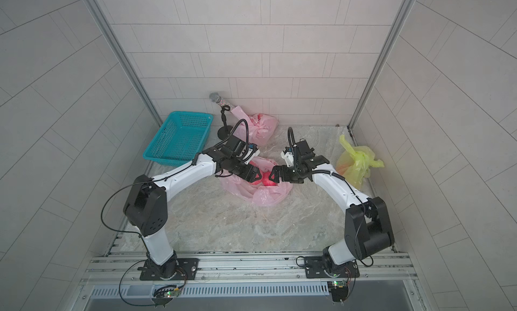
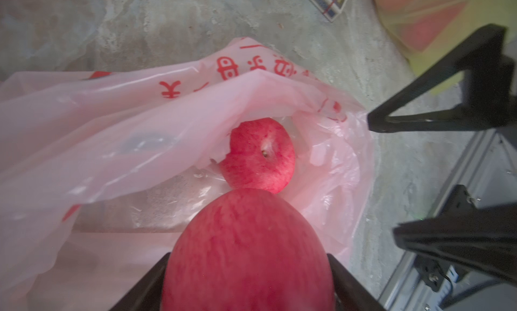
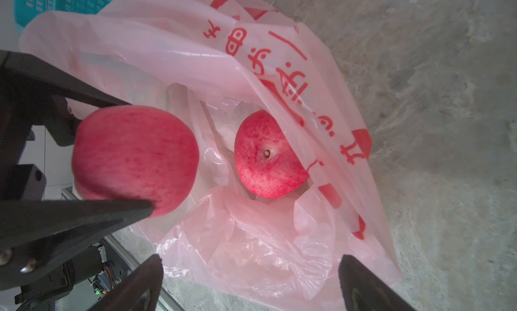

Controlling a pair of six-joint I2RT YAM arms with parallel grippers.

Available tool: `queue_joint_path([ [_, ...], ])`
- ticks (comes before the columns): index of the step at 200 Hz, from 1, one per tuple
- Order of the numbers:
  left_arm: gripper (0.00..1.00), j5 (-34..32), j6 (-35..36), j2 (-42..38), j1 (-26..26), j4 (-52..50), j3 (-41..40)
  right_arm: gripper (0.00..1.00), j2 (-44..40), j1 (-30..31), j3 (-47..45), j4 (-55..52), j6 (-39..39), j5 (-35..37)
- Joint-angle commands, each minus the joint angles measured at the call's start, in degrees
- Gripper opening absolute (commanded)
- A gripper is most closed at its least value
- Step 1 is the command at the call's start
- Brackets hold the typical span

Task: Untie the knot of a plastic bag & take out the apple
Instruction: Pick up the apple from the plastic bag.

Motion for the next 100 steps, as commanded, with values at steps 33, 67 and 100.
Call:
queue_joint_path([
  [33,0.43,13.4,-1.0,-6.5,3.5,1.7,-0.8,1.0,-1.0,-0.1,1.9,-0.5,0.1,-0.3],
  [67,0.42,17.9,-8.6,-9.5,8.0,9.3,-2.0,1.0,-1.6,-0.2,1.9,-0.6,0.3,-0.1],
  [100,0.42,9.2,-14.3,-13.6,14.1,14.2,-0.6,1.0,-2.3,-0.2,2.2,-1.5,-0.1,0.1],
])
